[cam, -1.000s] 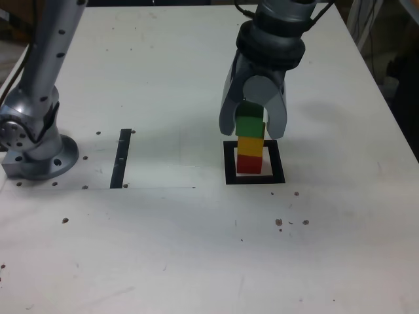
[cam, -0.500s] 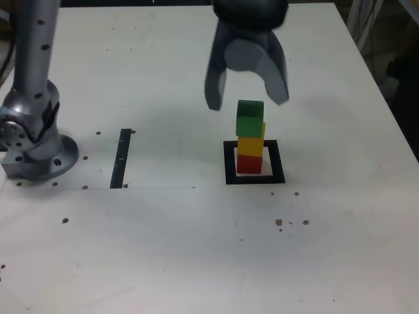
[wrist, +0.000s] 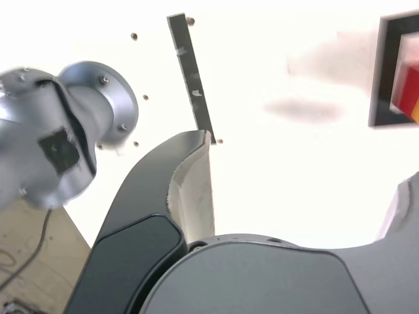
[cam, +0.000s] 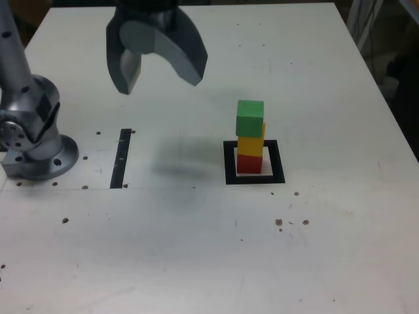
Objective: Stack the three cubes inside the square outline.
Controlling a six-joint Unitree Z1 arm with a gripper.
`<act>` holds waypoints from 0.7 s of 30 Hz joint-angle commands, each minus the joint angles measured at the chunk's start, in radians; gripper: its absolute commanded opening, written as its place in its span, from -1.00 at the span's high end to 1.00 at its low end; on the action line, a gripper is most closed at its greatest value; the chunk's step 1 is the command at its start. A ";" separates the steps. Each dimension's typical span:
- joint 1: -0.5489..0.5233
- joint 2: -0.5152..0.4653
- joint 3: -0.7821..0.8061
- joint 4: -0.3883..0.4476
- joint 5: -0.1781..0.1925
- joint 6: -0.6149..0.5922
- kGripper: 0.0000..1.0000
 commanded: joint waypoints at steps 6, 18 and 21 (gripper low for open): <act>0.002 -0.040 0.361 -0.235 -0.028 0.001 -0.99; 0.017 -0.077 0.556 -0.375 -0.058 0.007 -0.99; 0.017 -0.071 0.563 -0.386 -0.058 0.006 -0.99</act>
